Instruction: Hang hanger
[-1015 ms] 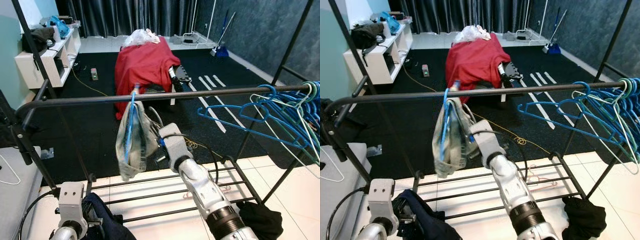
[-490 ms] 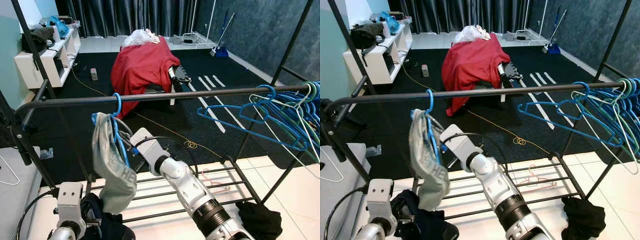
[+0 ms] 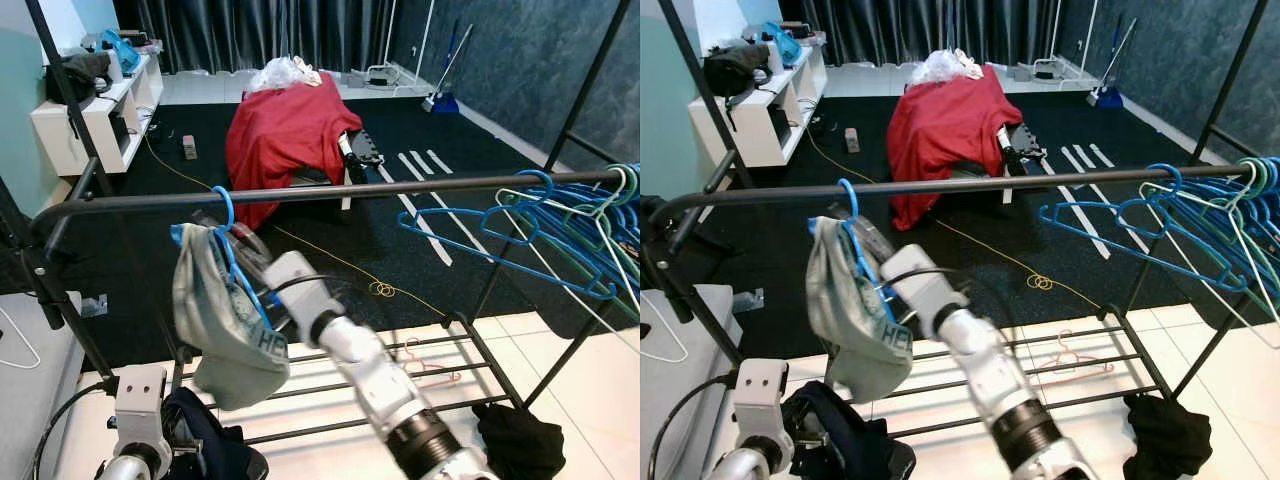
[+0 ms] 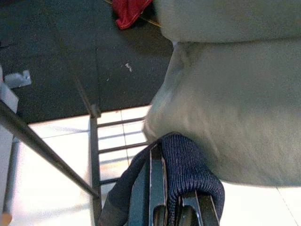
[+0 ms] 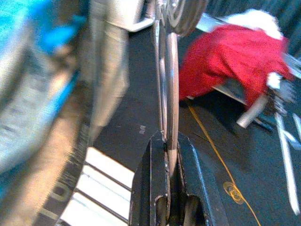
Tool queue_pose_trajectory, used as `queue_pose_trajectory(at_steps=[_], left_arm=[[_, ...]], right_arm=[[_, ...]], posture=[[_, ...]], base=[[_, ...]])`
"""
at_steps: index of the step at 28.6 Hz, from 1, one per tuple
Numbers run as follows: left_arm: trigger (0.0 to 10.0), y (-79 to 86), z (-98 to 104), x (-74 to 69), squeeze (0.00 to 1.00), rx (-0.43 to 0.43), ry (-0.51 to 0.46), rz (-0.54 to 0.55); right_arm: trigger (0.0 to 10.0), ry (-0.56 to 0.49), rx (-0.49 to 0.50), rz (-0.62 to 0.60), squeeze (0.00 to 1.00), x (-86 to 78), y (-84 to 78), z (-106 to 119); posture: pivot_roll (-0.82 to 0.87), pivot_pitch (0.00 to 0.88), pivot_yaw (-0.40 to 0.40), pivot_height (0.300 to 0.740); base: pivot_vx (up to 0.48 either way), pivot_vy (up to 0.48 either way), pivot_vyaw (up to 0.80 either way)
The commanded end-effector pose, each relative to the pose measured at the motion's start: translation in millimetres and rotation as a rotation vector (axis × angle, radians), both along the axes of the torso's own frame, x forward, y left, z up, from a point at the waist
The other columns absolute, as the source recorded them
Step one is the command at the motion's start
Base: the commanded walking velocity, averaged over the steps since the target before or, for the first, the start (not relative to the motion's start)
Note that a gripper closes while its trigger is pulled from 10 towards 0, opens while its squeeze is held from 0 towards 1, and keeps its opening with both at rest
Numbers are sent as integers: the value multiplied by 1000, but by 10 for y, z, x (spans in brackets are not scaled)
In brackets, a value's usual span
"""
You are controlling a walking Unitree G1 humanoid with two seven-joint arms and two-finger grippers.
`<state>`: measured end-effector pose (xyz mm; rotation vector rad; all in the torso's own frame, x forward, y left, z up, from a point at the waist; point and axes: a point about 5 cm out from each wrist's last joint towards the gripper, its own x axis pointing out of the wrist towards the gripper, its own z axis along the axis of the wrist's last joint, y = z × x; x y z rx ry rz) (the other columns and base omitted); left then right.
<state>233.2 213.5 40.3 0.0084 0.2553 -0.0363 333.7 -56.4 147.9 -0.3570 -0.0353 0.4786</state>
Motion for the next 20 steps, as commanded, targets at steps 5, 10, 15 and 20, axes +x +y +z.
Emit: queue_pose_trajectory(at_steps=[5, 10, 15, 20], left_arm=[[10000, -26, 9, 7, 0, 16, -7, -26], [10000, -41, 10, 19, 0, 17, -6, -39], [10000, -39, 4, 31, 0, 10, -6, -28], [10000, -29, 10, 61, 0, -24, -7, 13]], right_arm=[[10000, 22, 3, -83, 0, -100, -307, -97], [10000, 88, -35, -165, 0, -190, -500, -257], [10000, 194, 46, -252, 0, -223, -658, -524], [10000, 395, 256, -404, 0, -338, -960, -999]], posture=[[22, 89, 5, 740], [19, 87, 9, 740], [23, 85, 6, 740], [31, 83, -9, 740]], base=[[0, 0, 0], [0, 0, 0], [0, 0, 0], [0, 0, 0]])
